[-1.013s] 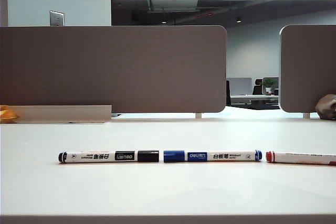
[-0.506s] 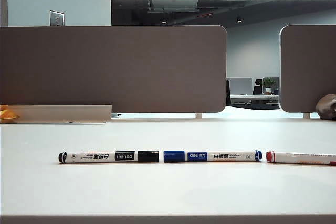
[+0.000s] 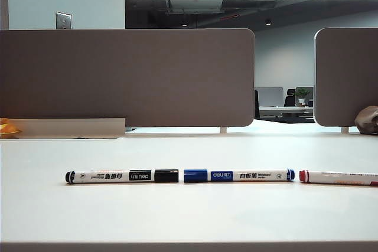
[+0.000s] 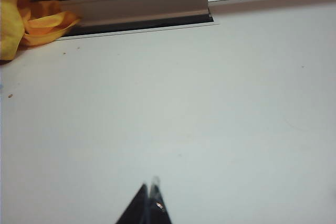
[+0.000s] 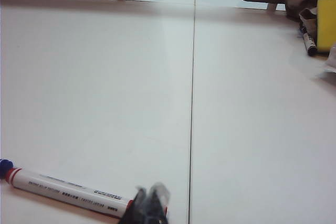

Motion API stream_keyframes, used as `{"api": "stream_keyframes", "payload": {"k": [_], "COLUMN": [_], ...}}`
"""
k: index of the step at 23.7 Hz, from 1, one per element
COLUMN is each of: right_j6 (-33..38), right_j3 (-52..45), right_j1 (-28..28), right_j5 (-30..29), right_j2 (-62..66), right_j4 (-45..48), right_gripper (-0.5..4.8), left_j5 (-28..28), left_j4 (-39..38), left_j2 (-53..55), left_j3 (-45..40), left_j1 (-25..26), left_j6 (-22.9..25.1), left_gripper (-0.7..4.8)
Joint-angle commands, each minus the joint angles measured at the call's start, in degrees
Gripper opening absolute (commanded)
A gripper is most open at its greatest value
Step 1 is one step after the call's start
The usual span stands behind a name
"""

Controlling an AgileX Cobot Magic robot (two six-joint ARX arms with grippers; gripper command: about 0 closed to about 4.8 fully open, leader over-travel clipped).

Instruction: Pick up the markers one by one and line them up horizontally in a straight line on the table.

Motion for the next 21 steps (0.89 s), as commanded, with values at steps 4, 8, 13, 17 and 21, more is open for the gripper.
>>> {"api": "stream_keyframes", "payload": {"k": [4, 8, 13, 17, 21], "right_j6": [-0.1, -0.1, -0.1, -0.1, -0.1], "right_j3": [-0.4, -0.4, -0.4, -0.4, -0.4], "right_j1": [-1.1, -6.1, -6.9, -6.9, -6.9], "right_j5": [-0.2, 0.0, 0.0, 0.0, 0.0], "right_j2": [0.0, 0.0, 0.0, 0.0, 0.0], "right_j4": [0.5, 0.5, 0.5, 0.5, 0.5], "right_gripper": [-0.01, -0.01, -0.01, -0.01, -0.01], "left_j5": [0.1, 0.1, 0.1, 0.1, 0.1], "left_j4": [0.7, 0.7, 0.7, 0.7, 0.7], "left_j2": [0.0, 0.0, 0.0, 0.0, 0.0], "left_j3": [0.1, 0.1, 0.1, 0.1, 0.1], "left_j1": [0.0, 0.0, 0.0, 0.0, 0.0], "left_j6": [0.0, 0.0, 0.0, 0.0, 0.0], "left_gripper": [-0.05, -0.05, -0.05, -0.05, -0.05]}}
